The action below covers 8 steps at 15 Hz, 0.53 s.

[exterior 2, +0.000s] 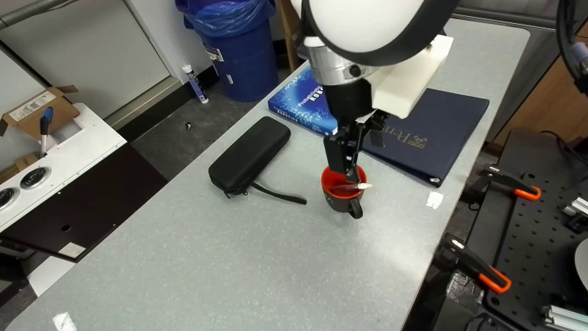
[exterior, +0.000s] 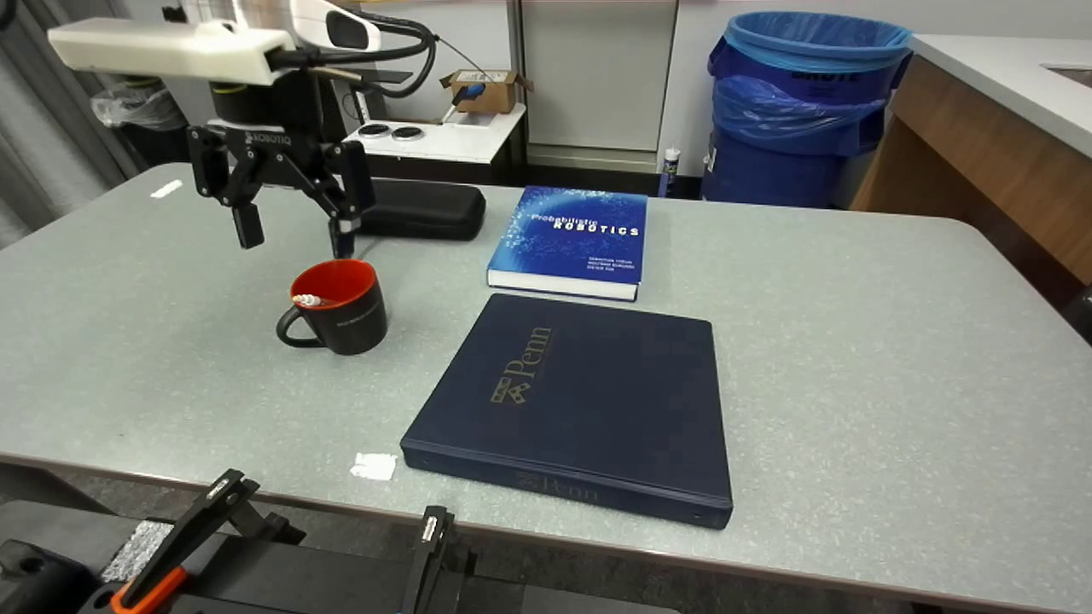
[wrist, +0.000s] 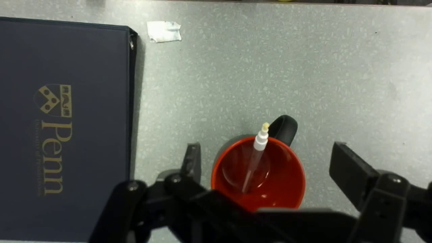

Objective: Take the pen out of the black mug

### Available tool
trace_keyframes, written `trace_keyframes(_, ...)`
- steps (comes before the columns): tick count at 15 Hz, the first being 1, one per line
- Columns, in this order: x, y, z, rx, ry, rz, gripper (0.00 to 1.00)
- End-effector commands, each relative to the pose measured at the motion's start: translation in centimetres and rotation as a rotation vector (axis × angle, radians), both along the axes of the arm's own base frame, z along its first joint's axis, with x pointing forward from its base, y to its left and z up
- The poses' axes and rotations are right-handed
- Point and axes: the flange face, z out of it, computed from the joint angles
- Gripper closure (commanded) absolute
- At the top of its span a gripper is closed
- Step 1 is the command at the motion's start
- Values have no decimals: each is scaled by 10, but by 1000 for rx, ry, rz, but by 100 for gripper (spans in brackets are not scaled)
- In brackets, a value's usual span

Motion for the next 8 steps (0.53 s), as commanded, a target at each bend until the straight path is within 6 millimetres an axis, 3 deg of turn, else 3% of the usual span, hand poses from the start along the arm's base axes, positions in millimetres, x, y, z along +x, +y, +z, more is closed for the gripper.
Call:
trace_keyframes(1, 1, -1, 1, 0, -1, -1, 0)
trace_keyframes(3, 1, -1, 2, 0, -4, -3, 0)
trace_keyframes(8, 2, 2, -22, -7, 51, -6, 0)
